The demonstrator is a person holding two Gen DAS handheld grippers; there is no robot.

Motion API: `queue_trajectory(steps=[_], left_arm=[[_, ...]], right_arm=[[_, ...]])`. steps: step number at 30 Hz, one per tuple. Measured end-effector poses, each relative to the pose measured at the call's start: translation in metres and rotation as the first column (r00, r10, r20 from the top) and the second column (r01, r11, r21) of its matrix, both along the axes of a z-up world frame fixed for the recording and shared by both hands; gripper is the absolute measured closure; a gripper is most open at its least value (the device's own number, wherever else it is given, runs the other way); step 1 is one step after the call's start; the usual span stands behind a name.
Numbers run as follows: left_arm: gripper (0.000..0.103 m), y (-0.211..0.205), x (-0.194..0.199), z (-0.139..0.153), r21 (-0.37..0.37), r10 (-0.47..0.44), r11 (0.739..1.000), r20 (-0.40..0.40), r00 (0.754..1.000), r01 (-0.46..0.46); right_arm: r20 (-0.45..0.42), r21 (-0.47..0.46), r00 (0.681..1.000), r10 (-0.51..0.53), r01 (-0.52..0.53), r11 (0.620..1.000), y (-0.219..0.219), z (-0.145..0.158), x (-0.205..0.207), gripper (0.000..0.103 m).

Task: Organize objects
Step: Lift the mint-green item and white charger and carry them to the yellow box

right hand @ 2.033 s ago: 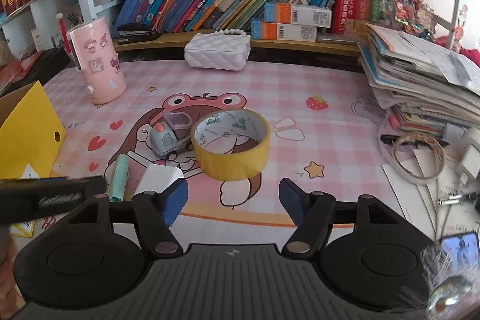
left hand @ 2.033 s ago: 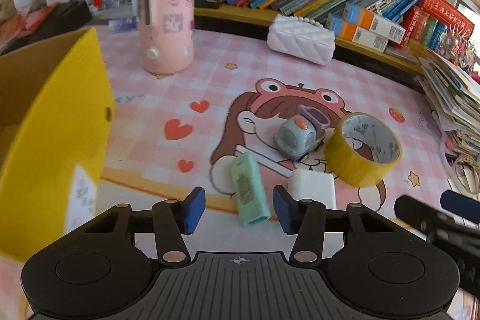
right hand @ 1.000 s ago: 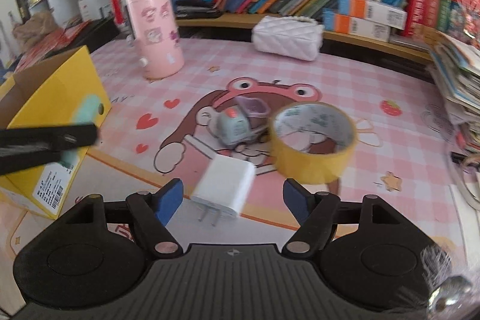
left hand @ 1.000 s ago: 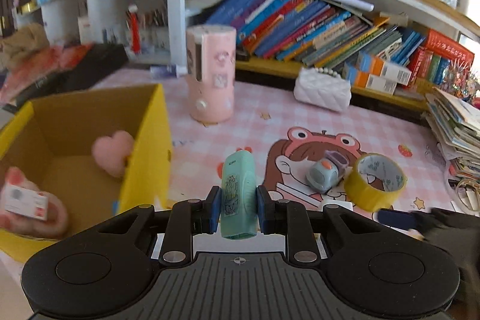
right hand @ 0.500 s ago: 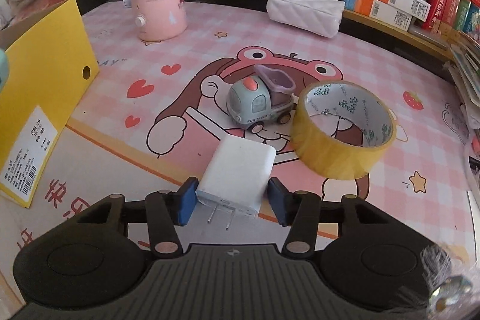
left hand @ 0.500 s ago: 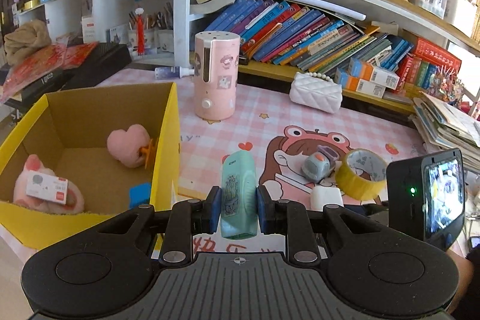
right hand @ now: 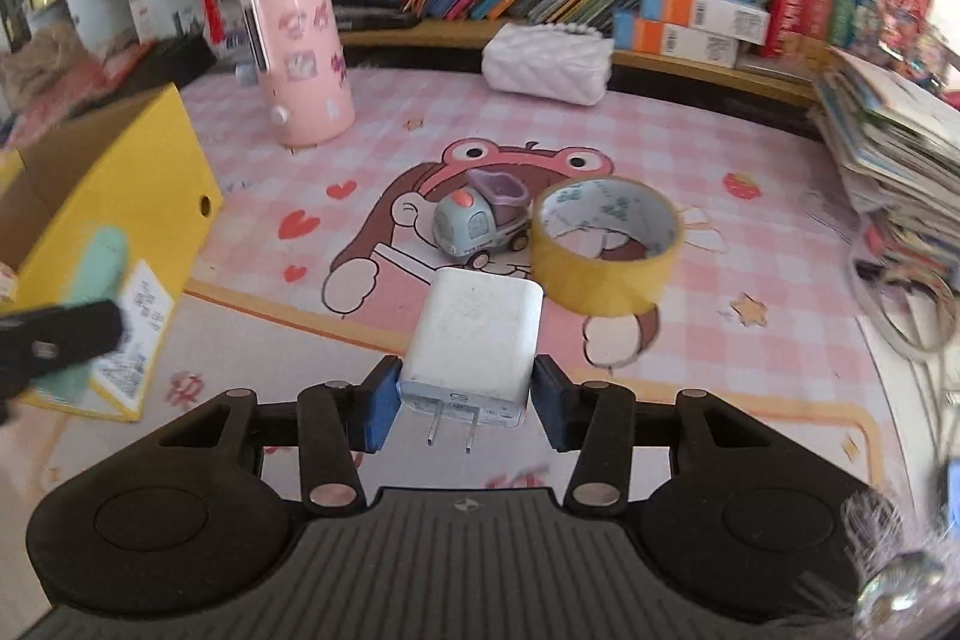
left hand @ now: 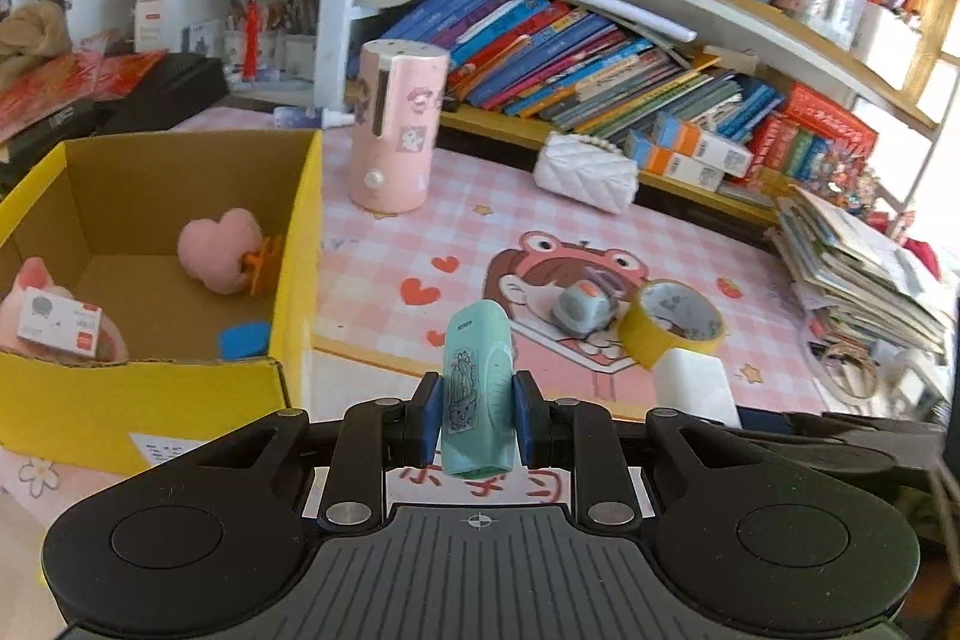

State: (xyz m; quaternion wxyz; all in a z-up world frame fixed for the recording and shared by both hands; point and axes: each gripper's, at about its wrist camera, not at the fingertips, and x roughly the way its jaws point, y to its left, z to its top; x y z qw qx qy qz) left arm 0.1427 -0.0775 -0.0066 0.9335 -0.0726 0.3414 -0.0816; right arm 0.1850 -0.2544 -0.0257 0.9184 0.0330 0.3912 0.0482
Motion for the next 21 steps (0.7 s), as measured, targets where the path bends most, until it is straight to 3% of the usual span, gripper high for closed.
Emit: queue_trajectory(steps=[11, 21], left_arm=[[0.08, 0.023, -0.037, 0.005, -0.041, -0.086, 0.995, 0.027, 0.996, 0.087], [0.08, 0.07, -0.081, -0.004, -0.038, -0.081, 0.996, 0.005, 0.997, 0.081]], right_arm=[[0.06, -0.038, 0.997, -0.056, 0.059, 0.998, 0.026, 0.025, -0.063, 0.059], [0.049, -0.08, 0.998, -0.048, 0.051, 0.995, 0.071, 0.026, -0.117, 0.058]])
